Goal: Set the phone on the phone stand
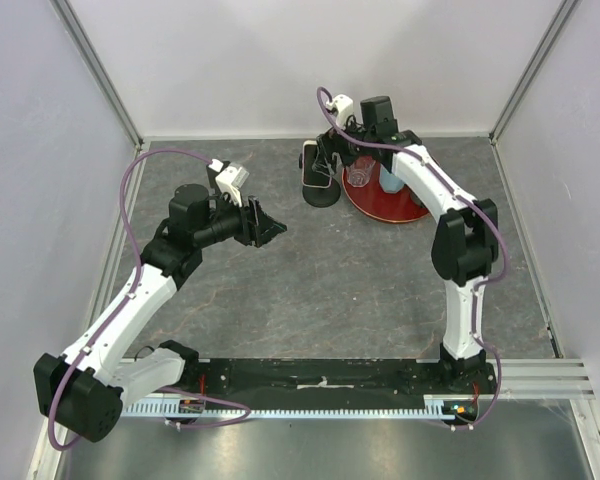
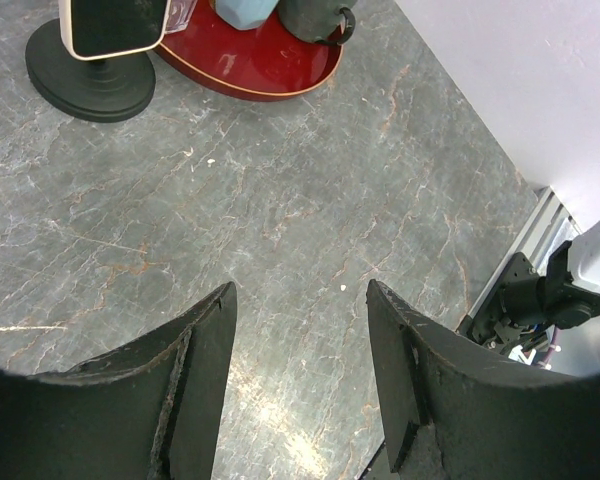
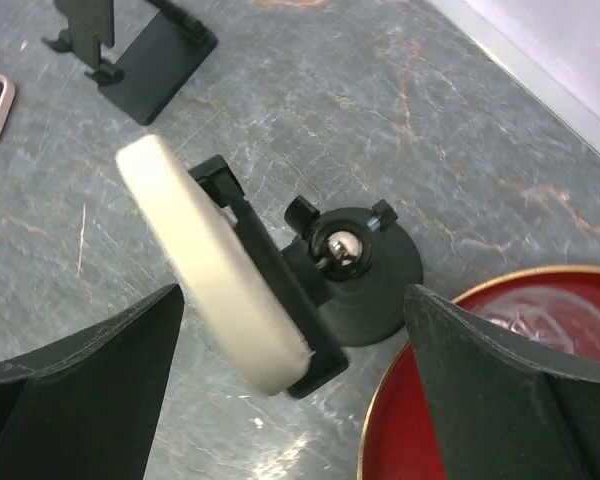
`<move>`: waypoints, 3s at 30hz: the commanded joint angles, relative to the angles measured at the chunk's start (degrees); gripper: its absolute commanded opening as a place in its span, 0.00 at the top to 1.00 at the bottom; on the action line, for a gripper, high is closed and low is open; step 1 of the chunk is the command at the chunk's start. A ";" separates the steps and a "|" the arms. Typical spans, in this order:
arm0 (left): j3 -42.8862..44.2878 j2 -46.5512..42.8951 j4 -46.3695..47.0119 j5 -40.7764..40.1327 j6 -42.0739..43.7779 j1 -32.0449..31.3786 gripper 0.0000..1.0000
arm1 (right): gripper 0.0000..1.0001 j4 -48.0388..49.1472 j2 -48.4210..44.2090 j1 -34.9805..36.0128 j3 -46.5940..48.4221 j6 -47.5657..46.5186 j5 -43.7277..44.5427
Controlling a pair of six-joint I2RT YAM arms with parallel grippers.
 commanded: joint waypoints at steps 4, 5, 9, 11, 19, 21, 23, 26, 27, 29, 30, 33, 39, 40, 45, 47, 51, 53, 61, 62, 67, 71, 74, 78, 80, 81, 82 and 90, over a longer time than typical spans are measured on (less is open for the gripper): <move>0.11 -1.78 1.71 0.78 -0.26 0.26 0.39 | 0.02 13.82 -14.75 9.77 -12.78 19.22 31.31; 0.11 -1.70 1.80 0.60 -0.35 0.26 0.38 | 0.02 14.43 -15.11 10.91 -13.31 22.27 33.96; 0.28 -1.69 1.54 0.34 -0.35 0.26 0.39 | 0.02 16.89 -15.03 17.23 -13.84 27.49 53.14; 0.37 -1.69 1.45 0.16 -0.44 0.61 0.39 | 0.02 17.59 -14.32 19.35 -13.66 27.84 62.15; 0.55 -1.17 1.71 1.48 -1.14 1.58 0.39 | 0.02 24.97 -15.19 22.53 -20.69 30.22 74.51; 0.46 -1.08 1.98 2.10 -1.32 1.76 0.39 | 0.02 25.33 -15.64 22.44 -21.57 28.99 72.14; 0.37 -1.25 2.06 2.01 -1.32 1.76 0.39 | 0.02 25.42 -16.95 22.18 -22.27 25.92 65.94; 0.28 -1.34 2.24 2.27 -1.41 1.84 0.39 | 0.07 25.68 -19.06 20.33 -23.94 21.71 50.83; 0.28 -1.34 2.33 2.45 -1.49 1.85 0.39 | 0.09 25.95 -19.68 19.63 -24.29 21.34 49.20; 0.28 -1.52 2.24 2.62 -1.49 1.85 0.40 | 0.14 25.78 -19.42 18.32 -24.12 19.68 45.87; 0.28 -1.61 2.33 2.62 -1.49 1.85 0.40 | 0.16 25.60 -19.25 18.05 -24.04 18.80 42.89; 0.28 -1.61 2.42 2.71 -1.49 1.85 0.39 | 0.25 25.33 -19.07 17.08 -24.38 16.60 41.64; 0.19 -1.26 2.50 3.15 -1.58 1.85 0.40 | 0.50 26.30 -17.49 13.83 -24.04 15.02 33.02; 0.19 -1.17 2.50 3.15 -1.58 1.76 0.40 | 0.57 26.39 -17.31 13.56 -23.86 14.49 30.23; 0.19 -0.82 2.59 3.33 -1.58 1.85 0.40 | 1.00 26.30 -16.79 10.76 -23.07 8.52 19.77; 0.19 -0.64 2.59 3.50 -1.58 1.85 0.40 | 1.00 24.47 -15.74 7.95 -21.49 4.13 6.34; 0.11 0.15 2.59 3.59 -1.49 1.85 0.40 | 1.00 18.66 -12.92 3.90 -17.36 -3.87 -15.11; 0.19 0.68 2.68 3.85 -1.49 1.85 0.40 | 1.00 16.99 -10.47 2.23 -14.64 -5.90 -24.67; -0.16 2.26 3.47 4.47 -1.67 1.93 0.41 | 1.00 1.20 0.16 -0.15 3.42 -15.82 -32.11; -0.16 2.26 3.56 4.38 -1.67 2.02 0.41 | 1.00 -5.54 2.70 -0.24 6.09 -17.84 -31.42; -0.24 2.61 3.91 4.65 -1.76 2.11 0.41 | 1.00 -10.79 6.59 -0.41 12.44 -22.08 -30.97; -0.42 2.17 4.09 4.56 -1.67 2.11 0.41 | 1.00 -12.71 7.56 -0.41 14.63 -23.92 -29.48; -0.51 2.09 4.17 4.47 -1.67 2.11 0.41 | 1.00 -14.74 8.26 -0.50 16.13 -25.59 -27.81; -0.42 2.08 4.00 4.47 -1.67 2.20 0.41 | 0.99 -16.67 9.14 -0.59 17.10 -26.47 -26.84; -0.42 2.17 4.09 4.56 -1.67 2.20 0.41 | 0.92 -17.12 8.62 -0.50 16.92 -26.91 -26.05; -0.42 2.26 4.17 4.64 -1.67 2.20 0.41 | 0.79 -17.20 8.53 -0.50 16.92 -26.56 -25.79; -0.42 2.26 4.09 4.56 -1.67 2.28 0.41 | 0.70 -17.12 8.53 -0.50 17.10 -25.60 -25.70; -0.16 2.17 3.82 4.21 -1.41 2.81 0.41 | 0.13 -1.79 0.63 0.64 5.90 -12.51 -18.07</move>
